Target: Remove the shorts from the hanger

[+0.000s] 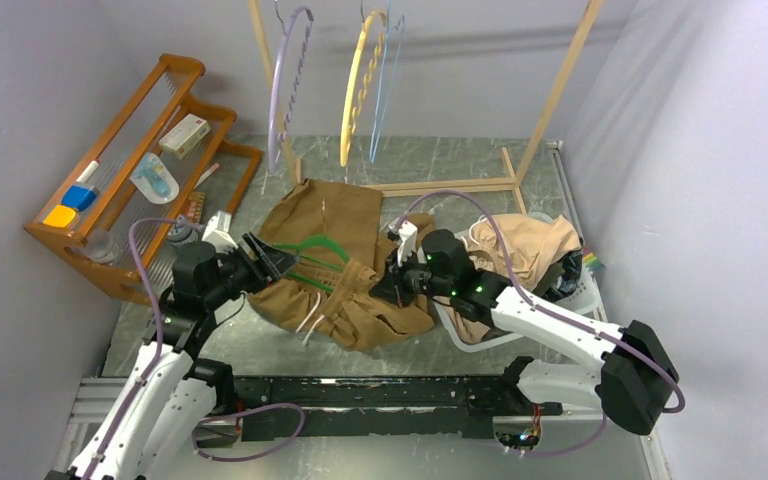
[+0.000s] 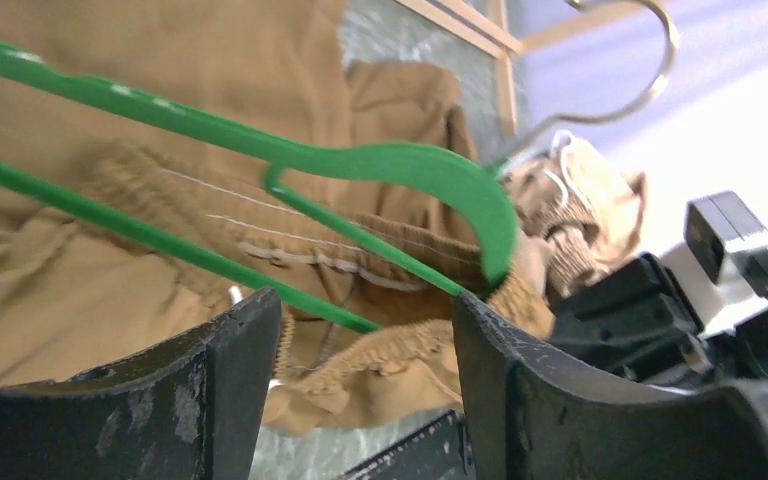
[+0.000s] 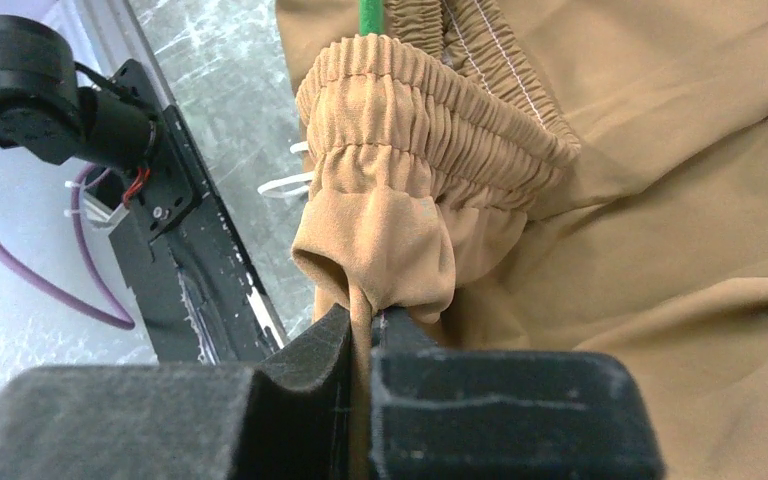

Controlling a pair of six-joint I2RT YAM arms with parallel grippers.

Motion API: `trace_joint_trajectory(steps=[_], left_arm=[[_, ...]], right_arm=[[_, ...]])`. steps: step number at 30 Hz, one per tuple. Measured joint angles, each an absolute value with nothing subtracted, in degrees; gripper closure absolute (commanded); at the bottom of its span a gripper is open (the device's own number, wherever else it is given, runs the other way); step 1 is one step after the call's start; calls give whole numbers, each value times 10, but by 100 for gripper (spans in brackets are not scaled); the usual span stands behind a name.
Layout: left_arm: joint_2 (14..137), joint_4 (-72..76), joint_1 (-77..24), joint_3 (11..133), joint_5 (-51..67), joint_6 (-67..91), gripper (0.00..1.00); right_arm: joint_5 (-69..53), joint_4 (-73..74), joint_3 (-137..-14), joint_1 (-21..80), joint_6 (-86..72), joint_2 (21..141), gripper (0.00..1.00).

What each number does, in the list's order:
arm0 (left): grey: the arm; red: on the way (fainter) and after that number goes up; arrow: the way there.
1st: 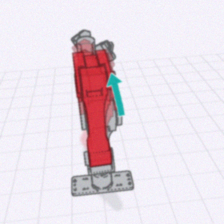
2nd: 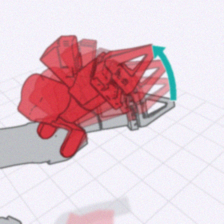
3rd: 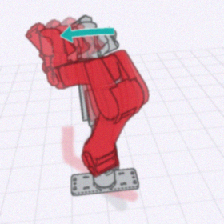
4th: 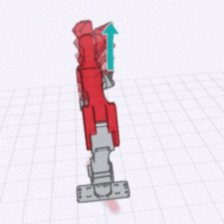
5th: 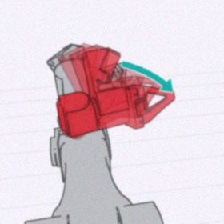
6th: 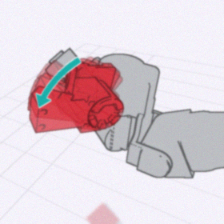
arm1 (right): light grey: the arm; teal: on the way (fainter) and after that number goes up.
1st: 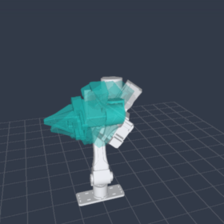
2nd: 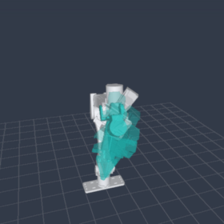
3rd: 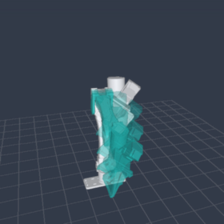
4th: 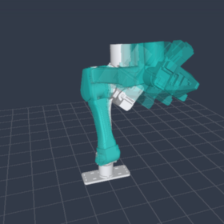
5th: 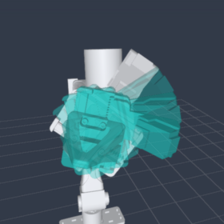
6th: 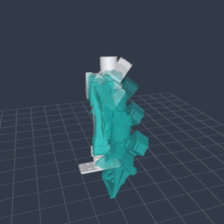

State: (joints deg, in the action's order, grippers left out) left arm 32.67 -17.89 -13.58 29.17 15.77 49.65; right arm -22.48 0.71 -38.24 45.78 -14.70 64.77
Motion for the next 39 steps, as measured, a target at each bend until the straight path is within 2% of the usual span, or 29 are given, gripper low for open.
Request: trace_joint_trajectory(steps=[6, 11, 16, 23, 25, 27, 30, 34, 36, 39], left_arm=[[356, -98, -141, 284, 265, 496, 31], [366, -53, -164, 284, 304, 498, 32], [391, -32, -200, 285, 302, 500, 34], [414, -40, -224, 291, 232, 539, 35], [427, -37, -231, 293, 216, 555, 39], [443, -42, -244, 297, 194, 569, 48], [469, -85, -265, 321, 149, 579, 54], [479, -142, -286, 361, 104, 594, 68], [472, -149, -291, 365, 95, 599, 72], [454, -158, -294, 365, 82, 608, 82]], right_arm=[[-161, -12, -388, 502, -167, 672, 100], [-159, -27, -401, 517, -175, 691, 100], [-168, -38, -401, 525, -179, 692, 100], [-186, -44, -402, 546, -173, 693, 100], [-186, -44, -404, 550, -171, 695, 100], [-179, -43, -407, 553, -168, 699, 100], [-168, -40, -407, 557, -166, 698, 100], [-156, -34, -408, 560, -154, 698, 100], [-154, -30, -411, 562, -150, 699, 93], [-154, -15, -426, 564, -148, 700, 84]])
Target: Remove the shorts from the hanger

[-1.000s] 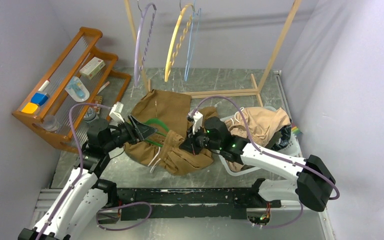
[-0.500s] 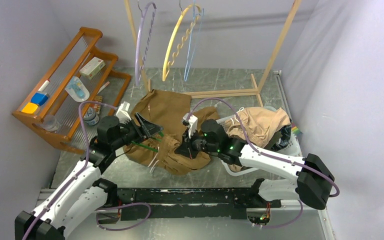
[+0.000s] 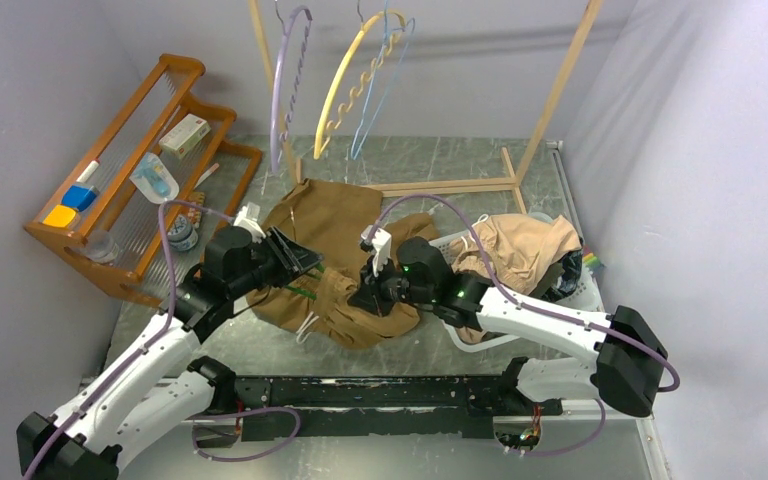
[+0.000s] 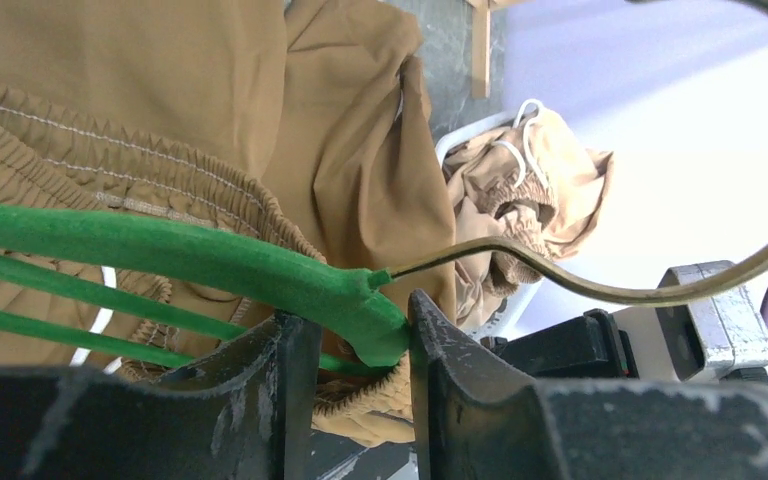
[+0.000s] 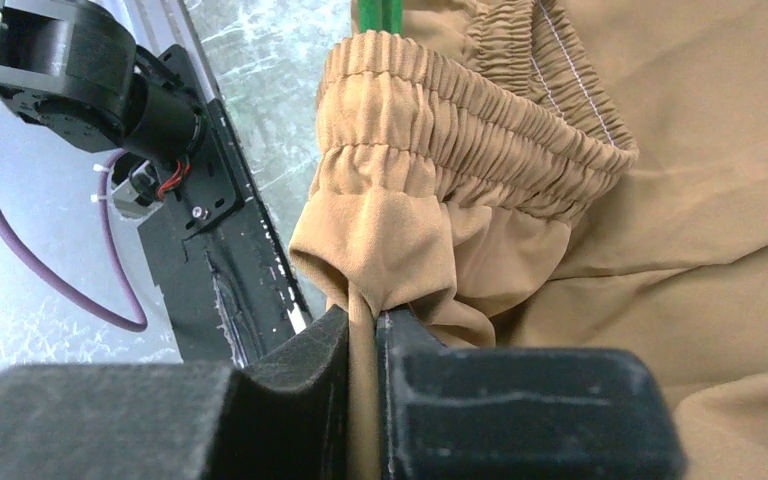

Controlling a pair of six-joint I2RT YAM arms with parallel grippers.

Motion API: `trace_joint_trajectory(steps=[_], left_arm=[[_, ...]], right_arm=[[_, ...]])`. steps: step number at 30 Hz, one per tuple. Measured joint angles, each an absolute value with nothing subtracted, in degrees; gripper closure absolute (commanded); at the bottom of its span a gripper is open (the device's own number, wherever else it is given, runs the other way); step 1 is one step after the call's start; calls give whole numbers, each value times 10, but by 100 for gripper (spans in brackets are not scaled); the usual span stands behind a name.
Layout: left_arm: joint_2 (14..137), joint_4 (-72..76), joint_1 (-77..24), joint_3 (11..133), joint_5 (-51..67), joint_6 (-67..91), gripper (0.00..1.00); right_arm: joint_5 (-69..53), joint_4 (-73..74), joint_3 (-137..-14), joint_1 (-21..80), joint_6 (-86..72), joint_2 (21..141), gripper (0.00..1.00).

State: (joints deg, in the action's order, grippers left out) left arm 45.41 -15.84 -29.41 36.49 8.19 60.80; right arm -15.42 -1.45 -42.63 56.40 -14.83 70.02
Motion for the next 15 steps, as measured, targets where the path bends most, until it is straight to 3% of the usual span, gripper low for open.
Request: trace_joint_trajectory(steps=[6, 15], left_arm=[[441, -177, -293, 362, 42, 610, 93], [406, -189, -293, 335, 25, 628, 93]], right_arm=[[-167, -1, -441, 564, -164, 699, 60], [-196, 2, -444, 564, -179, 714, 47]])
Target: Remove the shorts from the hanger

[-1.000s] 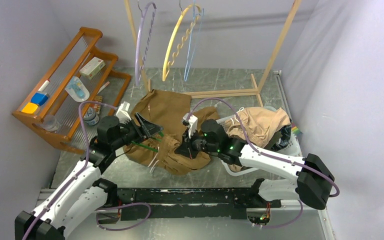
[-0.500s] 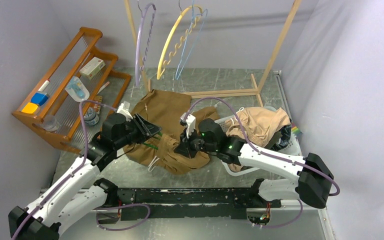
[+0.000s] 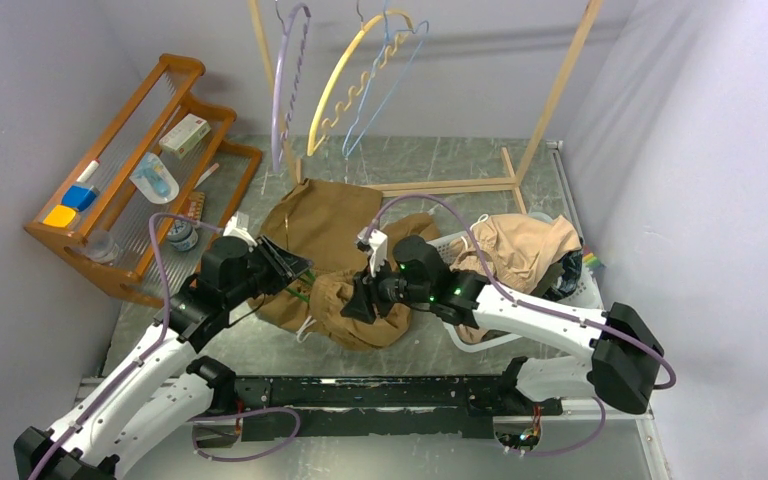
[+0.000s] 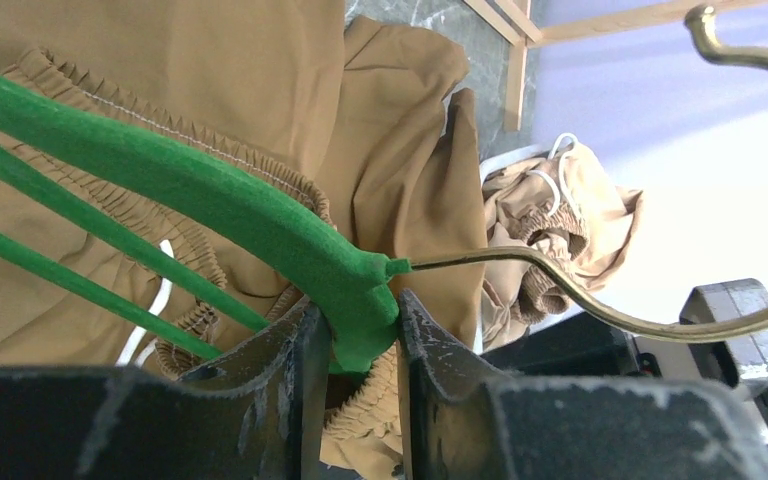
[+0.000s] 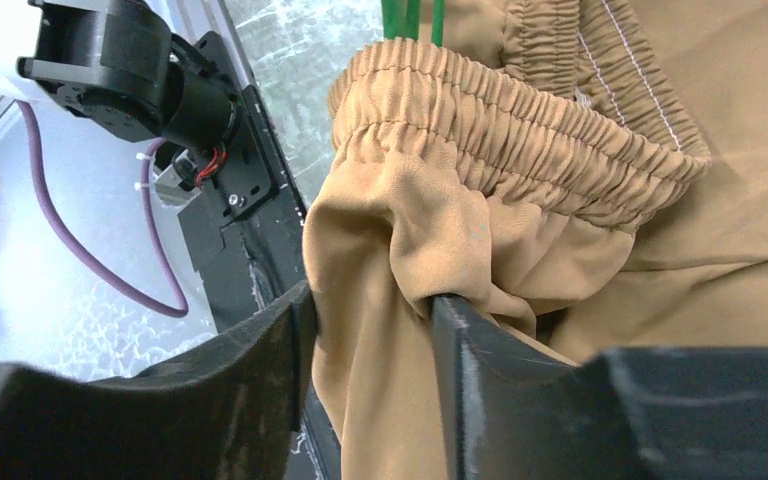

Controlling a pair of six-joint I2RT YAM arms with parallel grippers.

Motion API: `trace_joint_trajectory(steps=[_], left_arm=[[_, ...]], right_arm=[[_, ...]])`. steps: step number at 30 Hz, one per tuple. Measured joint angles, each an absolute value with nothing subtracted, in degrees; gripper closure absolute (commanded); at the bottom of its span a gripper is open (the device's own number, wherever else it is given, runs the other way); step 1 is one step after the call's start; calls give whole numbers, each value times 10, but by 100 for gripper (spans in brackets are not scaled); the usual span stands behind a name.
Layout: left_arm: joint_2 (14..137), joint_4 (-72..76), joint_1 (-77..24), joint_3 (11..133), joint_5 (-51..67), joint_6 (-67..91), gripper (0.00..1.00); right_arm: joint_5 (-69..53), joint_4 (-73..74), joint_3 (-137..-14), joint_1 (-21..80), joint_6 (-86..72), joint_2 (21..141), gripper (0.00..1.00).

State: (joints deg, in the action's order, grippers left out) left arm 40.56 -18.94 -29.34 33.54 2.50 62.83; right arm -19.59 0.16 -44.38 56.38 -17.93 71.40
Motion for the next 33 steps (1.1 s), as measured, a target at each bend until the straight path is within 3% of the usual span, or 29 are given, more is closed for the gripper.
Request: trace_joint_trajectory(steps=[7, 11, 15, 23, 33], left_arm=[[405, -199, -293, 335, 16, 628, 93], [405, -211, -293, 336, 6, 628, 93], [403, -228, -293, 337, -5, 627, 93], [391, -284, -293, 363, -45, 600, 93], [361, -323, -293, 400, -84, 579, 93]], right_arm=[[-192, 17, -474, 564, -193, 742, 48], [-195, 11, -505, 564, -204, 762, 64], [-209, 7, -506, 564, -207, 768, 100], [-163, 16, -478, 565, -213, 747, 100], [-4, -30, -319, 566, -317, 640, 100]])
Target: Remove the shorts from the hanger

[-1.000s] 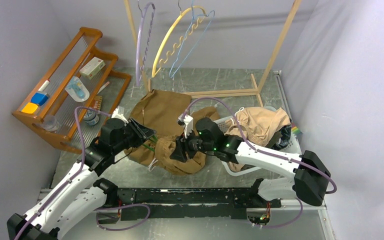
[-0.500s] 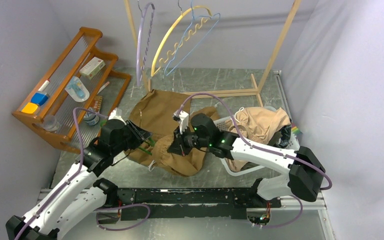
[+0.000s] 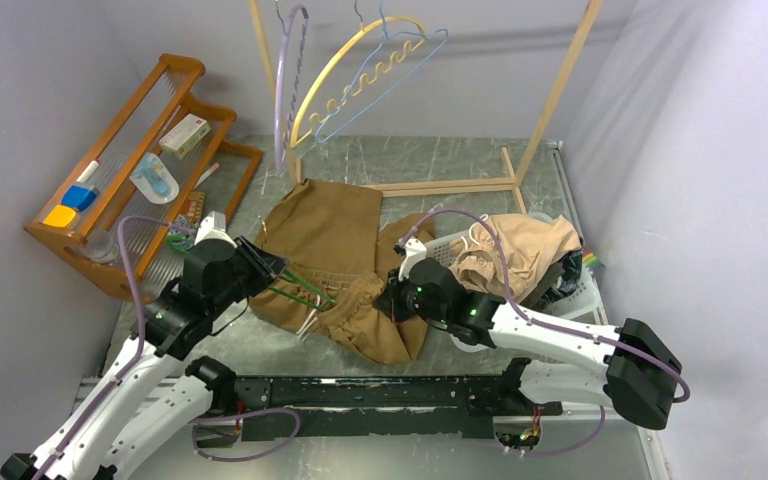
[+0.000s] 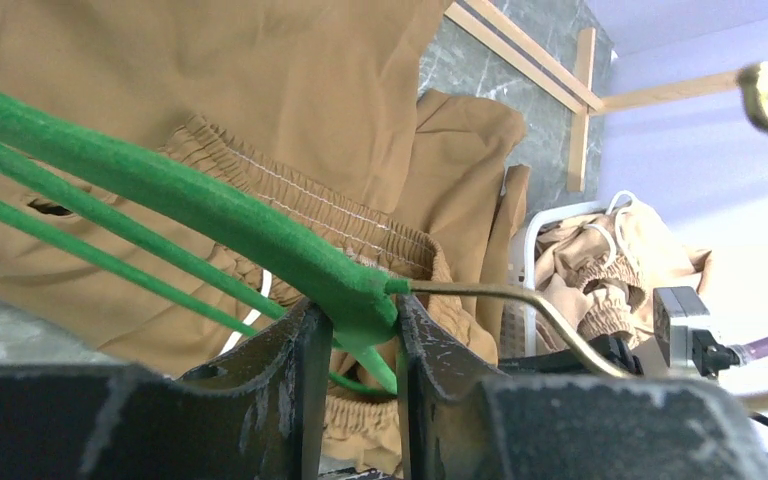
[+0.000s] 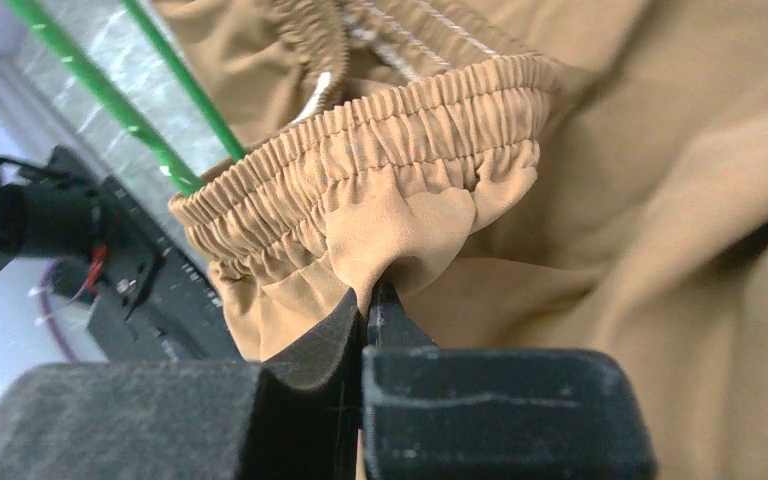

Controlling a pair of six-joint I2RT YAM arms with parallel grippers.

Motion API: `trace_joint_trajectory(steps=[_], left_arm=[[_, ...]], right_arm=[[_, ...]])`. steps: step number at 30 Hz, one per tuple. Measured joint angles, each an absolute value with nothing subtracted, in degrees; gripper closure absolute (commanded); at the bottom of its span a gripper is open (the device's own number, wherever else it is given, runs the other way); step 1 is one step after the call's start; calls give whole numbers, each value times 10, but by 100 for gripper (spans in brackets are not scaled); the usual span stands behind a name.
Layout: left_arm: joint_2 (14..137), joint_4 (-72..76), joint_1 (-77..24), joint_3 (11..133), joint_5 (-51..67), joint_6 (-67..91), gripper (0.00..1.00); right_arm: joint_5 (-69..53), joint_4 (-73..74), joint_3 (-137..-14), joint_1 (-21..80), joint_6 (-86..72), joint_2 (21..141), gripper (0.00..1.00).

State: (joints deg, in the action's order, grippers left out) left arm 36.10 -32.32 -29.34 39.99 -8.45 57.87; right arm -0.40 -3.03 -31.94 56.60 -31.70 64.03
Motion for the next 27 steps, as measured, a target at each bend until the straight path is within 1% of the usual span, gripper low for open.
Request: trace_joint_trajectory(steps=[6, 9, 12, 18, 22, 25, 26, 27], left_arm=[[338, -336, -293, 402, -103, 579, 93], [335, -343, -293, 411, -107, 579, 93], [334, -344, -294, 420, -112, 579, 93], [326, -361, -293, 432, -121, 581, 93], [316, -367, -293, 444, -131, 581, 93], [313, -378, -293, 460, -142, 581, 93], [313, -379, -293, 463, -144, 580, 93], [313, -380, -294, 464, -145, 580, 93]], right_arm=[[107, 44, -328, 566, -364, 641, 100], [131, 58, -328, 566, -385, 642, 100], [114, 32, -328, 566, -386, 653, 100], [48, -12, -330, 566, -379, 715, 100], [71, 28, -359, 566, -388, 745, 100], [84, 46, -376, 566, -386, 740, 100], [83, 46, -375, 566, -385, 732, 97], [81, 44, -372, 566, -383, 722, 95]])
